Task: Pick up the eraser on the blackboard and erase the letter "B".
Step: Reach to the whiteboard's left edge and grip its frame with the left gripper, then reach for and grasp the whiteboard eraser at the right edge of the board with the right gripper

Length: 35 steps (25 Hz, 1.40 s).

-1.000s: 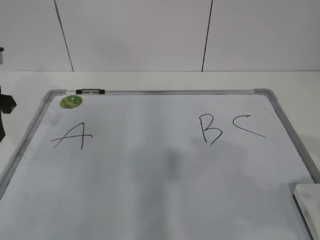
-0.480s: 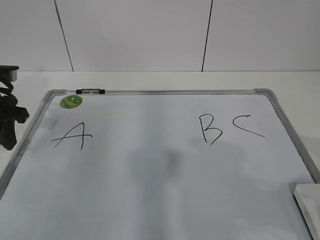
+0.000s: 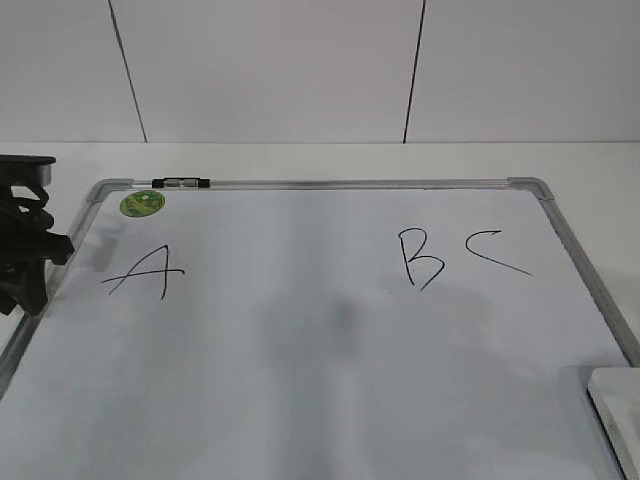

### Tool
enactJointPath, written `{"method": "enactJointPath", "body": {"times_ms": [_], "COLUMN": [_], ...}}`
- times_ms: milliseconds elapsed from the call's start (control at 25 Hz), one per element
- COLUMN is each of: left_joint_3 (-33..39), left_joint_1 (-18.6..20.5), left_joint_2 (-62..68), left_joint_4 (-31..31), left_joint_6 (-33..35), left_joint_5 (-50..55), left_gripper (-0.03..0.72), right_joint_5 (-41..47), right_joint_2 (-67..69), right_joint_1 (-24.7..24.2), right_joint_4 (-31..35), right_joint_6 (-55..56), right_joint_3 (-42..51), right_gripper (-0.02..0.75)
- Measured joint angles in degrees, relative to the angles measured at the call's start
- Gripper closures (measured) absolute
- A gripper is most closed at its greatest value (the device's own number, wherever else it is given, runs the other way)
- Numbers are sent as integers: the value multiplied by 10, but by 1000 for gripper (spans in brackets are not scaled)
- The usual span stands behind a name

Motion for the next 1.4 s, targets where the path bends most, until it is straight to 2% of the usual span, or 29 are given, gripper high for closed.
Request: {"method": "enactJointPath", "body": {"times_ms": [800, 880, 1080, 1400], "left_joint_3": [-7, -7, -7, -8], "left_joint_1": [0, 0, 0, 1], "left_joint_2": [25, 25, 26, 26], "left_joint_4": [0, 0, -2, -4], "left_joint_6": [0, 0, -1, -8], "left_joint_5": [-17, -16, -15, -15], "left_gripper": [455, 489, 638, 651], "right_joint_5": [0, 0, 0, 0], "right_joint_2": [0, 0, 0, 23], "right_joint_1": [0, 0, 0, 0], "right_joint_4": [0, 0, 1, 9], "right_joint_6": [0, 0, 0, 1], "right_joint_3": [0, 0, 0, 0], "right_gripper": [154, 154, 154, 139]}}
